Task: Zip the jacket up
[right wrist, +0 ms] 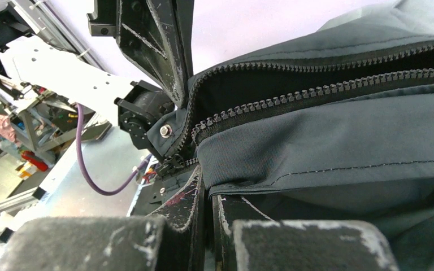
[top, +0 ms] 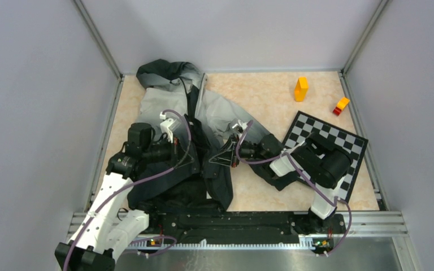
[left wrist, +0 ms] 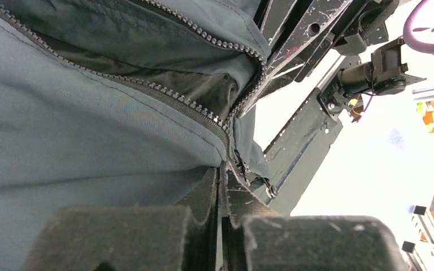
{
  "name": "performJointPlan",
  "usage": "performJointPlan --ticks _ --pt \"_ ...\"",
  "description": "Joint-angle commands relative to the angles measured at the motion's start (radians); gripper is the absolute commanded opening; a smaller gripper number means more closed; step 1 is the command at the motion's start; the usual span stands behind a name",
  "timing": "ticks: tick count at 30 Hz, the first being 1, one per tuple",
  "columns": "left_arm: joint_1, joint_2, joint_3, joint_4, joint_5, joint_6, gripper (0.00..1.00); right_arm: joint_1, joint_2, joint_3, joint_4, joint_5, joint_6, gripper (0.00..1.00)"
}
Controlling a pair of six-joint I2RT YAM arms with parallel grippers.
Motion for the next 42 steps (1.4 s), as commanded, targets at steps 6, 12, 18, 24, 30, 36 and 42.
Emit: performJointPlan --ticks 6,12,18,24,30,36,42 --pt "0.000 0.038 0.002 0.034 0.042 0.014 0.00 -0.011 -0.009 0.021 0.072 0.025 -0.104 0.00" --pt "0.000 0.036 0.008 0.049 0.029 0.012 0.00 0.008 -0.020 0.036 -0.005 0.014 -0.152 0.00" --pt "0.000 0.029 0.041 0.057 -0.026 -0.024 0.00 0.054 -0.041 0.070 -0.175 0.009 -0.277 0.00" --pt "0.000 0.042 0.025 0.023 0.024 -0.011 0.00 0.054 -0.068 0.059 -0.203 0.071 -0.277 0.00" --pt "0.000 0.017 0.036 -0.004 -0.081 -0.043 0.00 0.025 -0.049 -0.020 0.085 0.055 -0.182 0.00" --pt "0.000 0.042 0.083 -0.123 -0.278 -0.090 0.06 0.007 -0.019 -0.066 0.220 0.051 -0.209 0.00" --pt "0.000 0.103 0.094 -0.196 -0.288 -0.078 0.12 -0.007 -0.053 -0.077 0.137 0.118 -0.235 0.00"
